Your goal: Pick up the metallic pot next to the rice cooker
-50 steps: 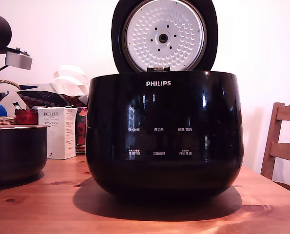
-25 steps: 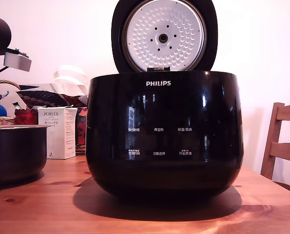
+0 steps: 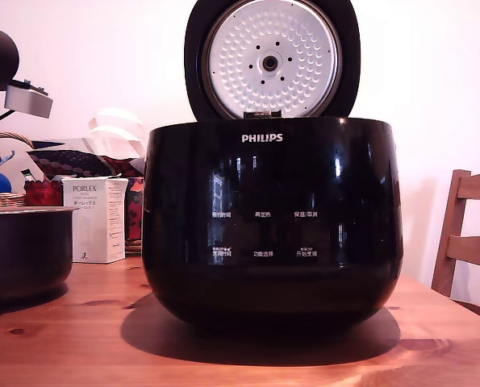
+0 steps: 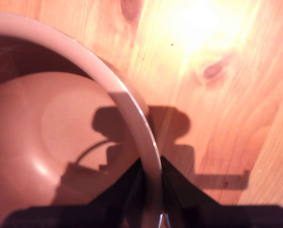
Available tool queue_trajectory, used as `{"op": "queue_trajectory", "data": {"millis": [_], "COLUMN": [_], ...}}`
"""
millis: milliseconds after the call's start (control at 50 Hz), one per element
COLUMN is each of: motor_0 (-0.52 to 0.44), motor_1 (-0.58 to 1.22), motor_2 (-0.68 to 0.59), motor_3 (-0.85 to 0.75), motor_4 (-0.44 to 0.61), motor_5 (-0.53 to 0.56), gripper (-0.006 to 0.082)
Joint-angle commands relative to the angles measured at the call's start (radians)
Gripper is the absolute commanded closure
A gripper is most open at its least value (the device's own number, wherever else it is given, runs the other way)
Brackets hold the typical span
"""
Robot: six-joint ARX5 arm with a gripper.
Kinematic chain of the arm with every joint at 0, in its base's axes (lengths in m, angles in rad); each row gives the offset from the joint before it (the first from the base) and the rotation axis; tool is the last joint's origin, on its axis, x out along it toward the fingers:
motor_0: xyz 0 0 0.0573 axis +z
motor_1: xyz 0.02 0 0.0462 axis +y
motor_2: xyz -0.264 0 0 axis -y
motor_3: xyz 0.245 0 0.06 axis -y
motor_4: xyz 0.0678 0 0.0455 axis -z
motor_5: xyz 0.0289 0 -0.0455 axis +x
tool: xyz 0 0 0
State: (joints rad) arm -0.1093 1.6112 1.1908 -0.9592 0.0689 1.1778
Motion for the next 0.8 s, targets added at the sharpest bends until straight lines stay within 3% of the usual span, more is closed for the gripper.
{"op": "queue_trajectory", "data": {"millis": [0,780], "motor_0": [-0.005,-0.084], "motor_1": [-0.005,-0.211], "motor_2": [-0.021,0.003], "motor_3": [-0.02,-0.076], "motor_4": [0.001,-0.085], "motor_5": [0.002,0.036], "gripper": [0.0791,0.0791]}}
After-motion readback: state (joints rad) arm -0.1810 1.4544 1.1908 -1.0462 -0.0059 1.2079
